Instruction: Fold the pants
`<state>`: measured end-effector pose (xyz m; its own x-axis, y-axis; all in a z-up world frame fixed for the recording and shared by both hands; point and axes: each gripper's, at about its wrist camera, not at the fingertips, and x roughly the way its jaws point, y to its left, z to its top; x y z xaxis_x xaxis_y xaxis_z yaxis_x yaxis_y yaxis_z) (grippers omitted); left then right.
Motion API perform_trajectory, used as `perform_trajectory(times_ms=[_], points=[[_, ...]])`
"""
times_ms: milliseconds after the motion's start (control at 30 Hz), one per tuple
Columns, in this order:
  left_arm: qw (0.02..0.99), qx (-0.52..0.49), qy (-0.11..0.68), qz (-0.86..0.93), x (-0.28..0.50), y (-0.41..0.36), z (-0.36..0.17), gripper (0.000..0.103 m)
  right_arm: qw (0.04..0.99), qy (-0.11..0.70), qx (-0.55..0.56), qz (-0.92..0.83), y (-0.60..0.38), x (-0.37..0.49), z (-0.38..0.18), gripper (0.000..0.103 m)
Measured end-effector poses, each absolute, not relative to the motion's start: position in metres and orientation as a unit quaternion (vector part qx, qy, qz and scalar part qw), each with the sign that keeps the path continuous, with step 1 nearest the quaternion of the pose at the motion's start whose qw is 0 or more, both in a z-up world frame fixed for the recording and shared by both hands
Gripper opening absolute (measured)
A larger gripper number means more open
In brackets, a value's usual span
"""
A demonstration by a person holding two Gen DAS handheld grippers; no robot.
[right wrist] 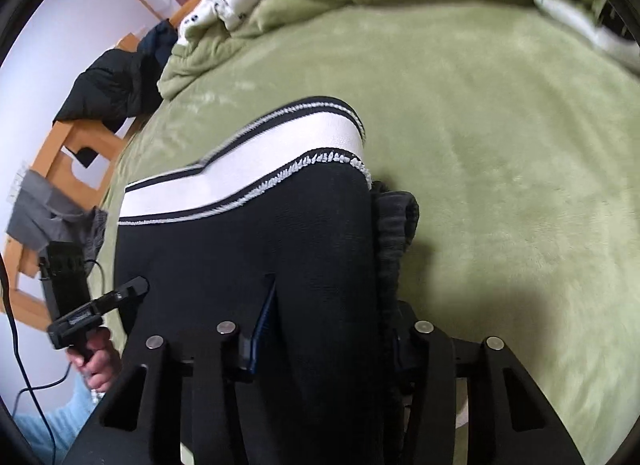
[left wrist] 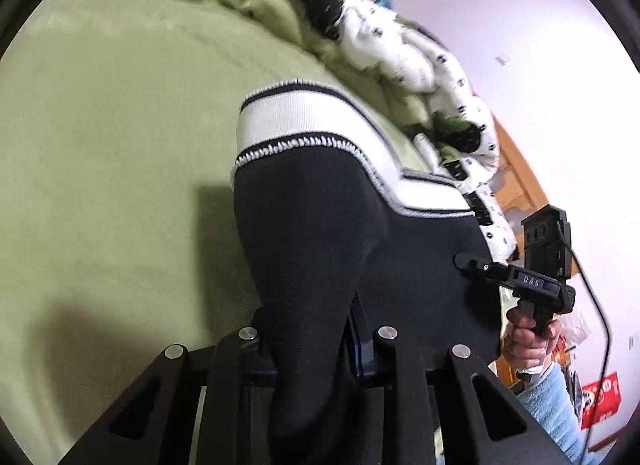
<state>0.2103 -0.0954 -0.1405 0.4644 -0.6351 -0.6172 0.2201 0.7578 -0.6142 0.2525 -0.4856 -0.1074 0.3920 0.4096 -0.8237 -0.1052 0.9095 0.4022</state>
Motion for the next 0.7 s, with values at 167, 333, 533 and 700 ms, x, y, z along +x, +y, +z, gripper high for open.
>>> perform_trajectory(times_ms=[167, 333, 533, 700], points=[[0.863, -0.19, 0.417, -0.21, 0.198, -0.009, -0.102, 0.022, 0.822, 0.505, 0.182, 0.191, -0.422, 0.23, -0.082, 0.042], [0.853, -0.143, 0.478, -0.151, 0.213, 0.048, -0.12, 0.028, 0.816, 0.494, 0.187, 0.234, -0.32, 0.229, -0.099, 0.042], [0.857, -0.135, 0.483, -0.12, 0.208, 0.065, -0.165, 0.048, 0.83, 0.501, 0.137, 0.205, -0.298, 0.245, -0.156, 0.052], [0.902, -0.079, 0.413, -0.103, 0.189, 0.071, -0.116, 0.065, 0.853, 0.494, 0.021, 0.166, -0.291, 0.231, -0.111, 0.055]])
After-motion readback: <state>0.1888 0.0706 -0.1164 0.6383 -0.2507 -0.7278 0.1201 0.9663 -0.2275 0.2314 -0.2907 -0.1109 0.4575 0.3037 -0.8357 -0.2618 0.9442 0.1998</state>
